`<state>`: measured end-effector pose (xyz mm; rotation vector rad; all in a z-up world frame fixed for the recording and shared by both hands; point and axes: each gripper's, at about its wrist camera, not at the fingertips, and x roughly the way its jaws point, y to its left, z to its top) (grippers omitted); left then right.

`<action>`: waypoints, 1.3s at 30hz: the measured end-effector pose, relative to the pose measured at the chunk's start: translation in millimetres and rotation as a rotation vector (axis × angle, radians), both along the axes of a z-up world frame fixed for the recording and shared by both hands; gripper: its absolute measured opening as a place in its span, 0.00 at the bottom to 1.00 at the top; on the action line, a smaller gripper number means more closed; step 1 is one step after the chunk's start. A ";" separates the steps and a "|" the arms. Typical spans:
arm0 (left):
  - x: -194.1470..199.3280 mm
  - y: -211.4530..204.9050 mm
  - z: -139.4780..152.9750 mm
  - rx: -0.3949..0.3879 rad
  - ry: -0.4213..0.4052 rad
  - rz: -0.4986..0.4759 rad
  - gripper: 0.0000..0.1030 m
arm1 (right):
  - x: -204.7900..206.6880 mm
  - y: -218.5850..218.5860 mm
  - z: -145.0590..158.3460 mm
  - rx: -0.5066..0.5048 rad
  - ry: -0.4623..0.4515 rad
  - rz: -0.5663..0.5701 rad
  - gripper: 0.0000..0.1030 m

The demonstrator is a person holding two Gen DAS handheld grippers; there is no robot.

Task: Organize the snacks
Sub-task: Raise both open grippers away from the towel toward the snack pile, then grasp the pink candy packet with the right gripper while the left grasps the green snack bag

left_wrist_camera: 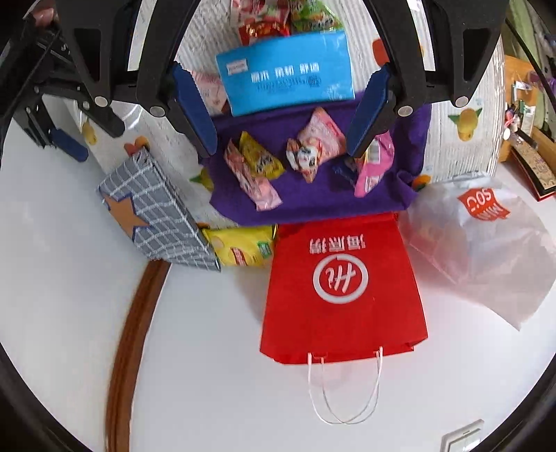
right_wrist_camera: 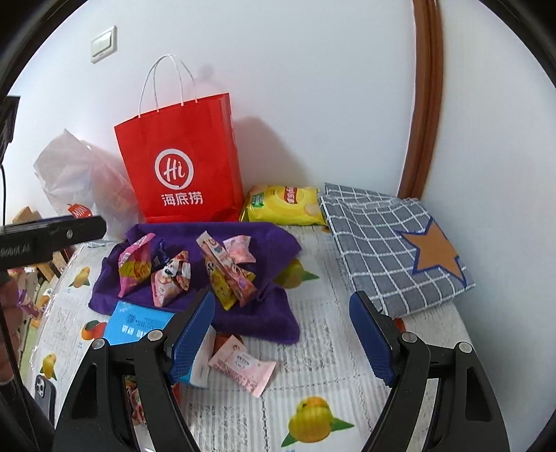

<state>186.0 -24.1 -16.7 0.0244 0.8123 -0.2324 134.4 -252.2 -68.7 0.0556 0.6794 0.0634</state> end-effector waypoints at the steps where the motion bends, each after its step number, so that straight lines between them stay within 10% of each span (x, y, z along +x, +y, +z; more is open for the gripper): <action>1: -3.9 -1.2 -2.4 0.009 0.004 -0.003 0.73 | -1.1 -0.2 -3.4 0.006 0.005 0.001 0.77; 15: -54.8 53.9 -65.7 0.012 0.073 0.124 0.73 | 9.7 9.8 -79.2 0.038 0.088 0.139 0.76; 19: -57.3 73.1 -88.5 -0.003 0.112 0.176 0.73 | 30.0 13.6 -107.3 0.079 0.184 0.168 0.55; 39: -54.4 108.1 -116.1 -0.053 0.102 0.212 0.73 | 63.1 30.9 -147.9 0.110 0.289 0.314 0.38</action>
